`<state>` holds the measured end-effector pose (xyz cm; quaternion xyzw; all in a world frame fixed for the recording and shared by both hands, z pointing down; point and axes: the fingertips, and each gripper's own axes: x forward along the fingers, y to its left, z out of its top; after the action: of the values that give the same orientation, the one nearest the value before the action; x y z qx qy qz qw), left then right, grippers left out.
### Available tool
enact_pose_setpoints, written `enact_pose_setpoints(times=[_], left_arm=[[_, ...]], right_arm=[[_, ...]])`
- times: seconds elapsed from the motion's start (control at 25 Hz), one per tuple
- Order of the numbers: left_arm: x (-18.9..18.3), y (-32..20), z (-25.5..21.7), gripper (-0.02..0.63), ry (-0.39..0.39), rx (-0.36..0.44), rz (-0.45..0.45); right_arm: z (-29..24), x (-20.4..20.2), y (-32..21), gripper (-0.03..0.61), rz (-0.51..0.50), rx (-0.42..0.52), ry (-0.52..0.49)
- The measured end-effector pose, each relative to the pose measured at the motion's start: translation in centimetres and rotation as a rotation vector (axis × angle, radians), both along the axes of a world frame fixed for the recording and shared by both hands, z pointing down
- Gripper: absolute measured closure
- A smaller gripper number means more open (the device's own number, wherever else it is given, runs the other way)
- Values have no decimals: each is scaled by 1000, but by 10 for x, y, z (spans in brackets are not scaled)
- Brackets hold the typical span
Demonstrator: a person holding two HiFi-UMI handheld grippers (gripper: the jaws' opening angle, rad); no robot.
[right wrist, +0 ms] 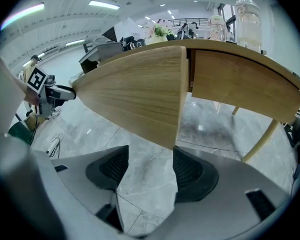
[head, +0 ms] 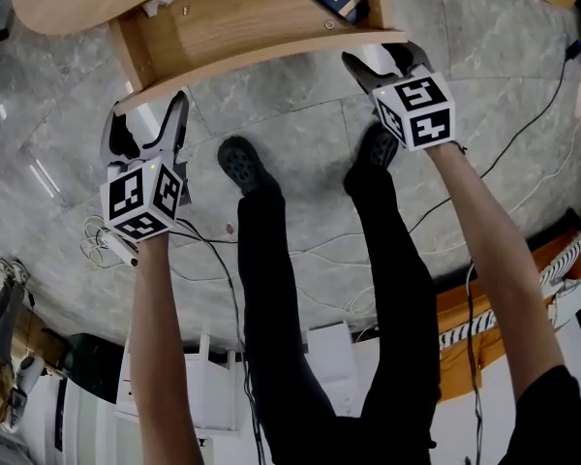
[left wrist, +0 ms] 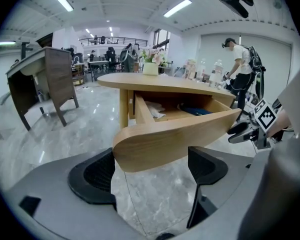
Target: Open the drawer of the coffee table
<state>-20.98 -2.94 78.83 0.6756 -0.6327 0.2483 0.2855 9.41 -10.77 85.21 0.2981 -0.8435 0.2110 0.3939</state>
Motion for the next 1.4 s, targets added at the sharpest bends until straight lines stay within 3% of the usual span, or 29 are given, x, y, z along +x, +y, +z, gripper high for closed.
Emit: enact_pose_setpoints(times=[0.84, 1.04, 1.4], left_arm=[[3, 7, 18, 169, 4, -8, -43], [3, 11, 30, 169, -108, -75, 45], [10, 28, 18, 169, -77, -140, -5]], right_arm=[[18, 1, -1, 324, 70, -12, -13], [18, 2, -1, 324, 105, -26, -11], [-2, 27, 31, 324, 135, -74, 24]])
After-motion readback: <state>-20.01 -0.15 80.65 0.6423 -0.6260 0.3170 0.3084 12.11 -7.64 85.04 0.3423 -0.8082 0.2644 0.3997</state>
